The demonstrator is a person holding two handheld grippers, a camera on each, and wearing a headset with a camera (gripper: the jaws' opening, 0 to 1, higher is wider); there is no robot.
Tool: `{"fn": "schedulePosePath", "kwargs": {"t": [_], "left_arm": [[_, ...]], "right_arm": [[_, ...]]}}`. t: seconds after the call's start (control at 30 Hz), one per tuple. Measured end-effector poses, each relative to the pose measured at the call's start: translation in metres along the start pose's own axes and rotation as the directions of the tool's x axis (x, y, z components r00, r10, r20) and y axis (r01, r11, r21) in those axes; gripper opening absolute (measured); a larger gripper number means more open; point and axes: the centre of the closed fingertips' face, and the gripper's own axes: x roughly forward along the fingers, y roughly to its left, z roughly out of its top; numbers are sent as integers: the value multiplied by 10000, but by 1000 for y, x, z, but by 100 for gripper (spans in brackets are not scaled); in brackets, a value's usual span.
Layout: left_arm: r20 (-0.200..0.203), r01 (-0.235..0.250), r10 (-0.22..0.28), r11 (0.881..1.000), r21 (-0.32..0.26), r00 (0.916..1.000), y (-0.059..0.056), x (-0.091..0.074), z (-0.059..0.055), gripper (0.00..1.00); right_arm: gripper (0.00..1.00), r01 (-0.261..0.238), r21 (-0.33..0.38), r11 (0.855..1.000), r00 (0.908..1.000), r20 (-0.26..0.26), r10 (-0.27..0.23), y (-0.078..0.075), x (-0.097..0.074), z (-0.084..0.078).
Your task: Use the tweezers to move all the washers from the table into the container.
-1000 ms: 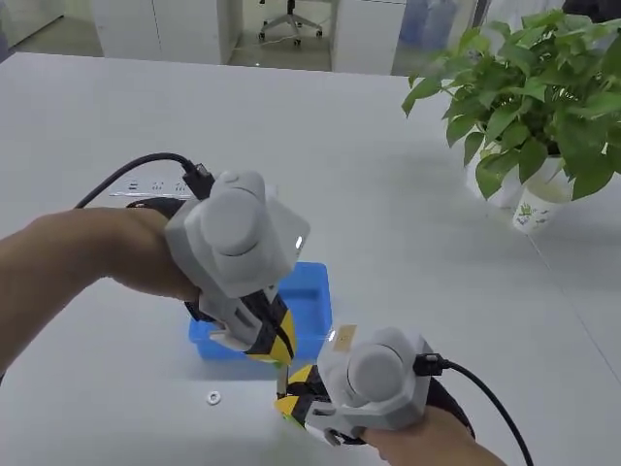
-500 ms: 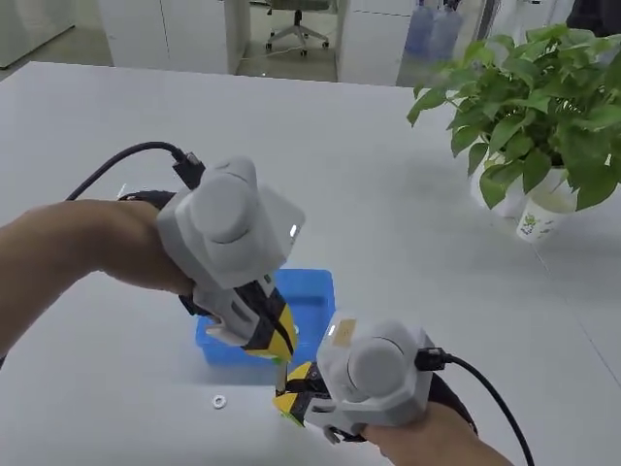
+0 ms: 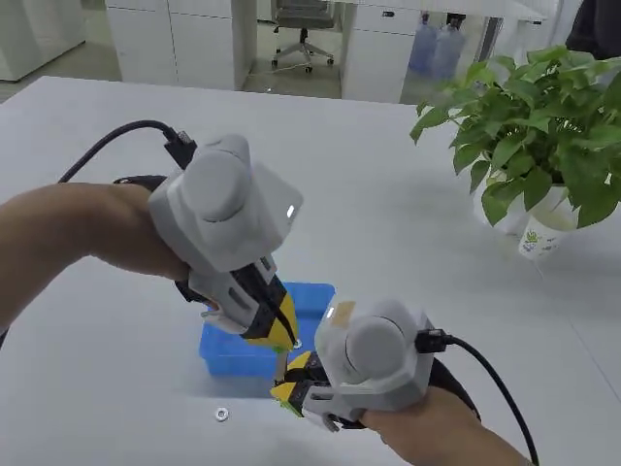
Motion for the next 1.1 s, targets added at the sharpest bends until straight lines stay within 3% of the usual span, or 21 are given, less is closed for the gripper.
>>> {"fn": "schedulePosePath", "kwargs": {"t": [0.33, 0.73, 1.1], "left_arm": [[-5, -381, 381, 9991, 179, 9993, 20, -14, 2, 5], [-60, -648, 651, 9974, 321, 9979, 45, -22, -6, 5], [-186, -935, 941, 9953, 269, 9954, 63, -12, -25, 5]], "right_arm": [[10, 106, -317, 9994, 9999, 53, -104, -22, -1, 19], [10, 107, -561, 9984, 9998, 185, -97, -47, 9, 32], [10, -151, -693, 9975, 9995, 282, 171, -65, 30, 26]]}}
